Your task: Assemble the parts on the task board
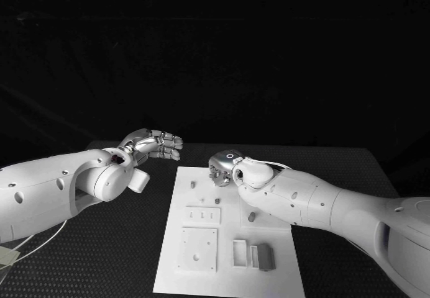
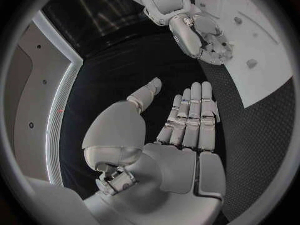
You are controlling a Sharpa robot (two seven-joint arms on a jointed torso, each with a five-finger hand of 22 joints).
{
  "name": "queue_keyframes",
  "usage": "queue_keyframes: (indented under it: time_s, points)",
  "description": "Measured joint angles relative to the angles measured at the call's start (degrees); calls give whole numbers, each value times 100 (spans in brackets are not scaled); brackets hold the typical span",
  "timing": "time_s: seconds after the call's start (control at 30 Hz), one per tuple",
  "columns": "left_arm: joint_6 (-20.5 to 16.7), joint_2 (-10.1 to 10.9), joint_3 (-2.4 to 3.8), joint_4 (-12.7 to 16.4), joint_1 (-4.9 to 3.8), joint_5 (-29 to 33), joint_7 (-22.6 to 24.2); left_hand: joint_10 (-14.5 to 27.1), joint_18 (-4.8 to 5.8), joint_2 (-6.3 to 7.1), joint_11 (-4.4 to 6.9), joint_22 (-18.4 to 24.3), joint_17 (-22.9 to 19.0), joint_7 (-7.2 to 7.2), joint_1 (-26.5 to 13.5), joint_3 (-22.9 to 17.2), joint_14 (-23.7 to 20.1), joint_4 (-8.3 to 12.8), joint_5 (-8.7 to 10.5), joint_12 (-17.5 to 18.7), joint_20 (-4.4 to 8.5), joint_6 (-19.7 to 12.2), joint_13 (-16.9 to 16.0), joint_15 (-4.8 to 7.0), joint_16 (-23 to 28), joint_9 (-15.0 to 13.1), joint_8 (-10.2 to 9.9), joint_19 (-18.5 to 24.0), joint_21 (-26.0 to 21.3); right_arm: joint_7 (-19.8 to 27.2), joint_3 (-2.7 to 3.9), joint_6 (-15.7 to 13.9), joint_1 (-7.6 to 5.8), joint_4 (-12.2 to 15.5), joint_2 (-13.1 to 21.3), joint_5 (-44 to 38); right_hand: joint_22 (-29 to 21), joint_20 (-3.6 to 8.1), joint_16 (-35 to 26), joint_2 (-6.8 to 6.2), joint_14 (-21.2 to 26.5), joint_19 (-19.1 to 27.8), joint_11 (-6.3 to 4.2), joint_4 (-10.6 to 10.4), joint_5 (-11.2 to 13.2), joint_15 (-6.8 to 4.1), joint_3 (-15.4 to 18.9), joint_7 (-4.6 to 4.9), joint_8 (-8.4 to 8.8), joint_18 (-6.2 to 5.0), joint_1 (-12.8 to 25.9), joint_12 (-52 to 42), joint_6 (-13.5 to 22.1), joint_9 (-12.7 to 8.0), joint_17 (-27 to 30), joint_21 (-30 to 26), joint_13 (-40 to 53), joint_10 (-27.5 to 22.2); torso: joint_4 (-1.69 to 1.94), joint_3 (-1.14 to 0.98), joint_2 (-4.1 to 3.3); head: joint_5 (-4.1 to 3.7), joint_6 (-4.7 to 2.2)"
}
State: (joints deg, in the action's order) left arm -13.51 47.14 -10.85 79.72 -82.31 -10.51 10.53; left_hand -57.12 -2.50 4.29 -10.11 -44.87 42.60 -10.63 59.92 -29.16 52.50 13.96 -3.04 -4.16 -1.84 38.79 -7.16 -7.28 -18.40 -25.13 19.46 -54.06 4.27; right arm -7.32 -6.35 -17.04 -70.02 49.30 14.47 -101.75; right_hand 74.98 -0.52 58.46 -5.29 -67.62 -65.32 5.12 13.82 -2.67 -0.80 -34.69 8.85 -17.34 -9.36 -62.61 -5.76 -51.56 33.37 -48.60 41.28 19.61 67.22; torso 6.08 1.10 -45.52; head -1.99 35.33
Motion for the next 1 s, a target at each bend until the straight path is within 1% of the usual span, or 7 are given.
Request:
queue_keyframes:
  time_s: [0.07,0.3,0.37,0.47,0.57,0.6,1.0]
  points:
    - [0,1,0,0,0,0,0,0,0,0,0,0,6,0,0,0,0,0,0,0,0,0,0,0,0,0,0,0,0,4,1,1,-1,-6,0,-7,0,0,0,30,-10,0,-1,26,0,-9,13,-14,0,0,-30,0,-19,5,6,0,5,17,0,1,0,2,2]
    - [0,2,0,-2,-1,0,0,0,0,0,0,0,6,0,0,0,0,0,0,0,0,0,0,0,0,0,0,0,0,7,-4,-5,8,-28,6,-30,-1,-1,0,30,6,0,-1,81,0,-33,37,-22,0,-4,-30,-23,-32,5,14,8,48,17,-6,-6,1,12,7]
    - [0,0,0,-2,-2,0,0,0,0,0,0,0,5,0,0,0,0,0,0,0,0,0,0,0,0,0,0,0,0,1,-5,-15,14,-28,11,-37,-1,-1,0,30,7,0,-1,81,0,-34,37,-21,0,-26,-30,-26,-32,5,14,8,43,17,-7,-7,1,12,7]
    - [0,0,0,-1,-2,0,0,0,0,0,0,1,8,0,0,0,0,0,0,0,0,0,-1,0,0,0,0,0,0,-10,-6,-52,16,-28,14,-46,-1,-1,0,30,7,0,-21,98,0,-34,23,-42,-14,-36,-30,-27,-54,12,19,8,43,38,-8,-7,1,12,4]
    - [0,0,0,-1,-2,0,0,0,0,0,0,1,10,0,0,0,0,0,0,0,0,0,-1,0,0,0,0,0,0,-17,-6,-96,16,-26,17,-54,-1,-1,0,30,7,0,-21,129,0,-34,20,-25,-29,-41,-30,-27,-71,18,19,8,53,38,-7,-7,1,10,1]
    - [0,0,0,-1,-2,0,0,0,0,0,0,1,10,0,0,0,0,0,0,0,0,0,-1,0,0,0,0,0,0,-19,-6,-110,17,-26,19,-56,-1,-1,0,30,7,0,-21,129,0,-34,20,-38,-29,-41,-30,-27,-86,18,19,8,57,38,-7,-8,1,9,1]
    - [0,4,0,-4,-2,0,0,0,0,0,0,2,14,0,0,0,0,0,0,0,0,0,-1,0,22,0,0,0,0,-3,-6,-508,33,-5,70,-42,-1,-2,0,49,6,0,-22,144,0,-34,5,-40,-29,-52,-12,-26,-90,24,24,8,66,78,-7,-7,2,13,-8]
